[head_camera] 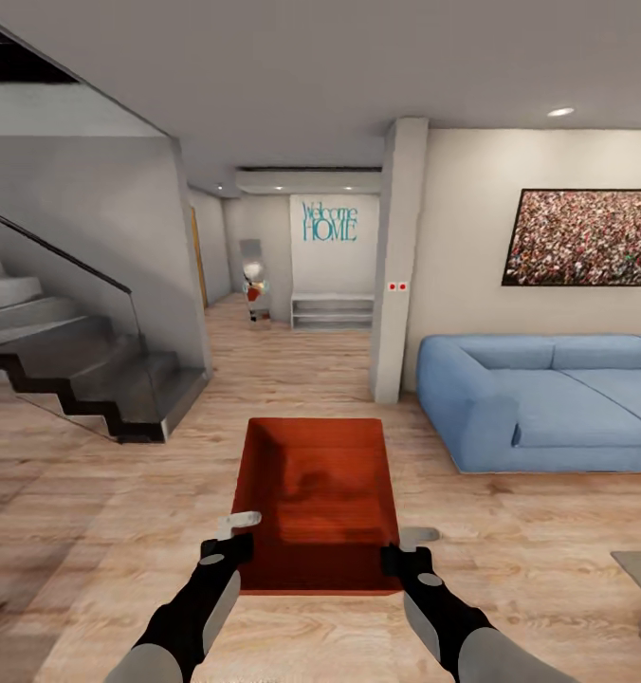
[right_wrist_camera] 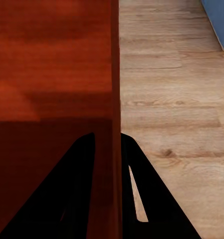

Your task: Move the two storage containers from the living room to the garage. In the garage, place one container on the floor and stack the other container on top of it (either order is fine).

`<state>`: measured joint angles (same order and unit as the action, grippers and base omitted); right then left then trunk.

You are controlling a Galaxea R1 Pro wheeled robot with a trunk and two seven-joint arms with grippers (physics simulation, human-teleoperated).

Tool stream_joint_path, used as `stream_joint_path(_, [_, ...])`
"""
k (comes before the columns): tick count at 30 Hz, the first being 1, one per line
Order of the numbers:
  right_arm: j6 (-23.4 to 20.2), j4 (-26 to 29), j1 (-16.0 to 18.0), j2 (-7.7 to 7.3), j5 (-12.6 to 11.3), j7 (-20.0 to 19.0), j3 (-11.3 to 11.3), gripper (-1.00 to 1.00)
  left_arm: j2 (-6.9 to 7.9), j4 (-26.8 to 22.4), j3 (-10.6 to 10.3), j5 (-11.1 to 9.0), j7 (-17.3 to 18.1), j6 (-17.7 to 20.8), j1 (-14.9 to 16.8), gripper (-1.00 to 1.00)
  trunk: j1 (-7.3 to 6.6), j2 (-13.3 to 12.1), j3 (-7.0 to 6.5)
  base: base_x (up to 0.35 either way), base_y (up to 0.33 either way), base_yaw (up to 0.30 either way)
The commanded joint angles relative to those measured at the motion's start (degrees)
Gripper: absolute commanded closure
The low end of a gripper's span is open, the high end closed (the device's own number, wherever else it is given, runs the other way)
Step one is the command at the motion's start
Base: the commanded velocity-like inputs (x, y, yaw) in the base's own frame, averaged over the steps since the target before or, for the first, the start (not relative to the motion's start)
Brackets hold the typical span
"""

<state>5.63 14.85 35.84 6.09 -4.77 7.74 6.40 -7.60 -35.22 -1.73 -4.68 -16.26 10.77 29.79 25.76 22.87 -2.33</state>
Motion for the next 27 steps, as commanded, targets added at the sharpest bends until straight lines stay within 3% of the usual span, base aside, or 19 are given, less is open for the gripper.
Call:
stream_joint_path(1, [0.2,0.2,0.0,-0.55,-0.1,0.3,0.5,1.00,0.30,0.0,1.3,-0.8,-0.6,0.3,0.0,1.00,0.02,0.1,0.02,0.000,0.000,0.300])
stream_joint_path(5, [0.2,0.1,0.0,-0.55,-0.1,0.4,0.5,1.00,0.30,0.0,1.3,-0.8,-0.6,0.3,0.0,1.00,0.02,0.1,0.02,0.000,0.000,0.293])
stream_joint_path(11, [0.5,-0.3,0.0,-0.55,-0.1,0.3,0.5,1.00,0.30,0.0,1.3,-0.8,-0.6,0.3,0.1,1.00,0.02,0.1,0.02,0.068,0.000,0.048])
stream_joint_path(27, [0.0,-0.3,0.0,-0.55,-0.2,0.3,0.5,1.00,0.30,0.1,1.2,-0.7,-0.6,0.3,0.1,1.00,0.02,0.1,0.02,0.309,0.000,0.001])
